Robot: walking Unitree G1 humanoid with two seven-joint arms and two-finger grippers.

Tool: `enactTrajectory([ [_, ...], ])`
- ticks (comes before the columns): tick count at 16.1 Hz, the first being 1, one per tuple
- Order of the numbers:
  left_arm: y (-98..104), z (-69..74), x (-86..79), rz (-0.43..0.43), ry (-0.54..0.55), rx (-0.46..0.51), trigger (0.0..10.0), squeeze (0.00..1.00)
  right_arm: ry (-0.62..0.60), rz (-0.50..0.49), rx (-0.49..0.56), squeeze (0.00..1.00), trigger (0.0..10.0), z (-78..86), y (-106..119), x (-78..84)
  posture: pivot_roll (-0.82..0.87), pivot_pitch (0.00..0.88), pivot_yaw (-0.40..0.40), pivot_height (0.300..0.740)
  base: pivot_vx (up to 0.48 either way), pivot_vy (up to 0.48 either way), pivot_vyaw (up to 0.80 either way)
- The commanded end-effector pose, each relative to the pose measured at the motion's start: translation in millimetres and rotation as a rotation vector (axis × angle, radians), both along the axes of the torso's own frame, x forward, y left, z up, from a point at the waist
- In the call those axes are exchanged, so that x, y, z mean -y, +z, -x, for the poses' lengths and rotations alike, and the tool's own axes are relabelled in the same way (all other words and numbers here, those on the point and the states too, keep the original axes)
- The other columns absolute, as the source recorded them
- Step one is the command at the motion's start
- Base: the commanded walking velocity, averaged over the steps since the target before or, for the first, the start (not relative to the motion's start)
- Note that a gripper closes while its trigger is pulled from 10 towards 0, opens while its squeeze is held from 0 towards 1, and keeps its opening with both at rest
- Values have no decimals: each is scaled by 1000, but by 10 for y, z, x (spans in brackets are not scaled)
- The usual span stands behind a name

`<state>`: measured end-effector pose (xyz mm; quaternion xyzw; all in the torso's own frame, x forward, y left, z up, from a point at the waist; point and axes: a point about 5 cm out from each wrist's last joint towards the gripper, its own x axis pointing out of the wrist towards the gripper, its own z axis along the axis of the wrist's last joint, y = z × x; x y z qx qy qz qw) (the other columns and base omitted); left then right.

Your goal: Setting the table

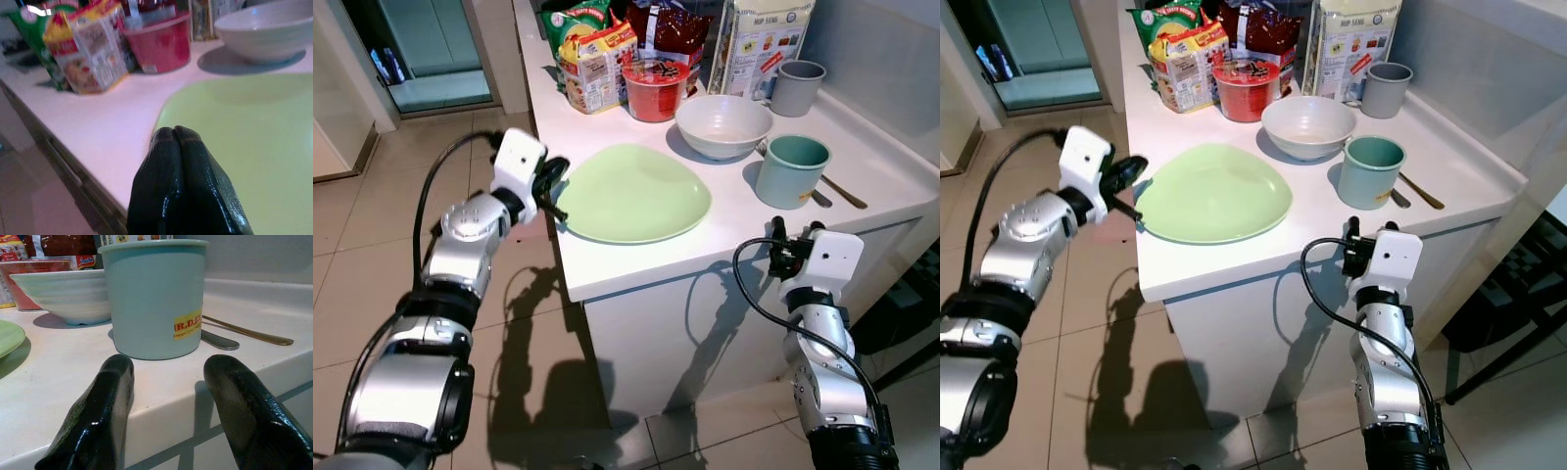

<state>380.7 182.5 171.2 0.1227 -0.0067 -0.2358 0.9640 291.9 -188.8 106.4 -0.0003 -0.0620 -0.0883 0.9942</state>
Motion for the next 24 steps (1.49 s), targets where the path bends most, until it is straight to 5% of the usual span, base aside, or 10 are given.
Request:
enactTrajectory([
  [1,-22,19,-10,20,6,-12,10000,0,13,4,3,0,10000,-20,9,-24,23,0,54,740,0,0,0],
  [14,-483,269,-1,-101,-64,-148,10000,0,12,5,-4,0,10000,-11,-5,-21,25,0,56,740,0,0,0],
  [24,-112,177,87,-182,-119,49,10000,0,13,1,-6,0,10000,-12,-16,-41,24,0,63,740,0,0,0],
])
